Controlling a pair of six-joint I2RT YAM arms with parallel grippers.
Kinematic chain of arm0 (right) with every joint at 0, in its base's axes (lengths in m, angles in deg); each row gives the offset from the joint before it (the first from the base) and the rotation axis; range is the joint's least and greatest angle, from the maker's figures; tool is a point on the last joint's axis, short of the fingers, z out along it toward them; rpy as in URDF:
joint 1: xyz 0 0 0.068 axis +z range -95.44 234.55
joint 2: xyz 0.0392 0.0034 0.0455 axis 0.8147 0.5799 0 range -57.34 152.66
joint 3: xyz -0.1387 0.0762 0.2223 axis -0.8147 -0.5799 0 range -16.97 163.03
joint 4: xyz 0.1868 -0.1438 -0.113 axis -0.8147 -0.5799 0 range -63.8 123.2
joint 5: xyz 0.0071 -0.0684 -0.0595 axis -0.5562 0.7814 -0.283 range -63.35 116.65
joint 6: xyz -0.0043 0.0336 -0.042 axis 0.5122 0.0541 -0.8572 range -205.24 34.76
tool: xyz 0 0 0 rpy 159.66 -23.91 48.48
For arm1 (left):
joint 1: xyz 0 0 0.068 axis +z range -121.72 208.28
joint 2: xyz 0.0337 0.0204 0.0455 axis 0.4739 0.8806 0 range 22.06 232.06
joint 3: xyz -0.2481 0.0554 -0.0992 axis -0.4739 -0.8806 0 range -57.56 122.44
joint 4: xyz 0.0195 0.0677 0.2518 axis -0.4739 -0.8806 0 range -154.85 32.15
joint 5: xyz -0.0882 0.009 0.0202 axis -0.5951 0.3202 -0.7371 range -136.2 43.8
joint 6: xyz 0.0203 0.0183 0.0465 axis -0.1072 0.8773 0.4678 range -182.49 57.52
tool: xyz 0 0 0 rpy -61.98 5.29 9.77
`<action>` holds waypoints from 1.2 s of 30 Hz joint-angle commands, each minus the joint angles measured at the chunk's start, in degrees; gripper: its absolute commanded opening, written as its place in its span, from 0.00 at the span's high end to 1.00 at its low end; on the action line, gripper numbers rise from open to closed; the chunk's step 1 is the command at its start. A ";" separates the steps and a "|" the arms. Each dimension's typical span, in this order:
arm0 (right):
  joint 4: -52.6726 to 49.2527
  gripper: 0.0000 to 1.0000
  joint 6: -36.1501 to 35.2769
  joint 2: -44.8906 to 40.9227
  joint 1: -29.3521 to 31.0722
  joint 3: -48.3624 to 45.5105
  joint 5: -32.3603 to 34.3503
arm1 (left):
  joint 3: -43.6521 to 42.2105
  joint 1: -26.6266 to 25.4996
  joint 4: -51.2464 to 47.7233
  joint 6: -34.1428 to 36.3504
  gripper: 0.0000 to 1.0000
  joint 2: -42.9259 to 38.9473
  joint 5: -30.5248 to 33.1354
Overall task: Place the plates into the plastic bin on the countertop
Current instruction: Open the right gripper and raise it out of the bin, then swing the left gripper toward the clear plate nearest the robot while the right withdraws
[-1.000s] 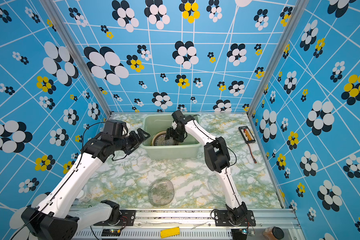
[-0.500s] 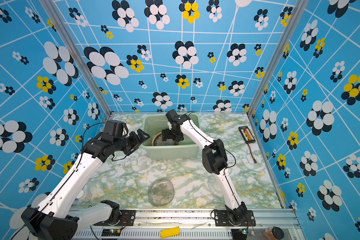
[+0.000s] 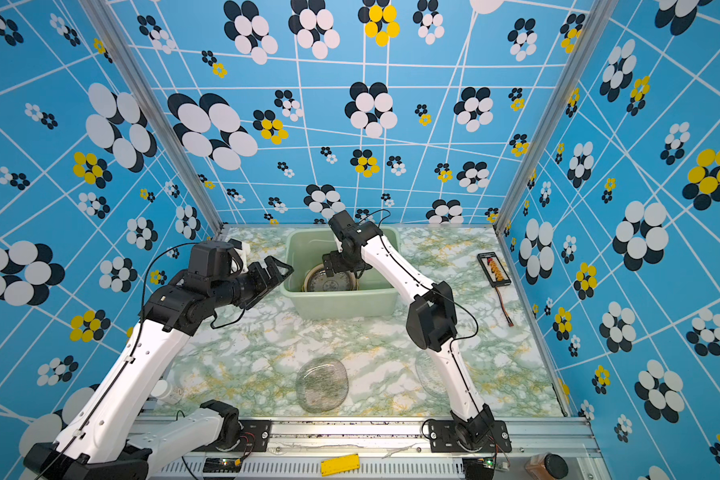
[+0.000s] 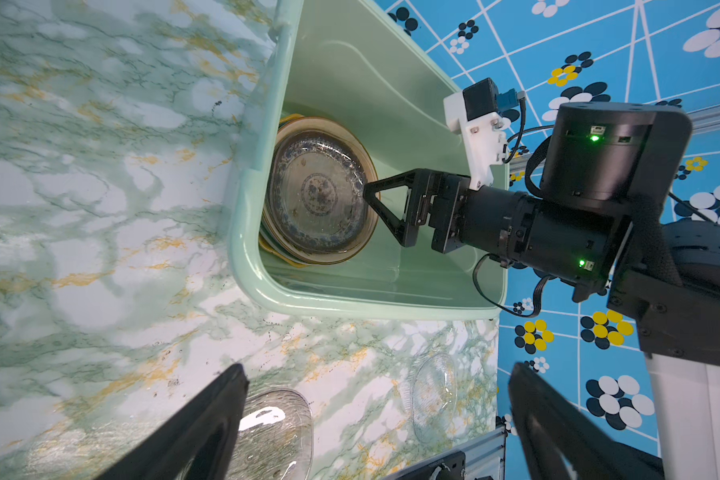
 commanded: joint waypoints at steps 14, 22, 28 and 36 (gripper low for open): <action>-1.30 0.01 9.05 -35.04 -6.68 -10.12 1.58 | 5.86 -19.61 0.87 1.10 0.01 -2.62 6.39; 18.22 0.01 23.71 -62.42 -18.26 -46.16 0.99 | 2.20 -40.92 6.75 -16.95 0.01 3.98 21.34; 18.94 0.01 27.86 -74.08 -22.81 -58.19 6.19 | 0.56 -52.29 9.88 -33.50 0.02 11.92 27.49; -2.47 0.01 29.36 -77.32 -23.56 -59.51 16.01 | 0.09 -58.46 15.98 -46.14 0.02 23.62 27.42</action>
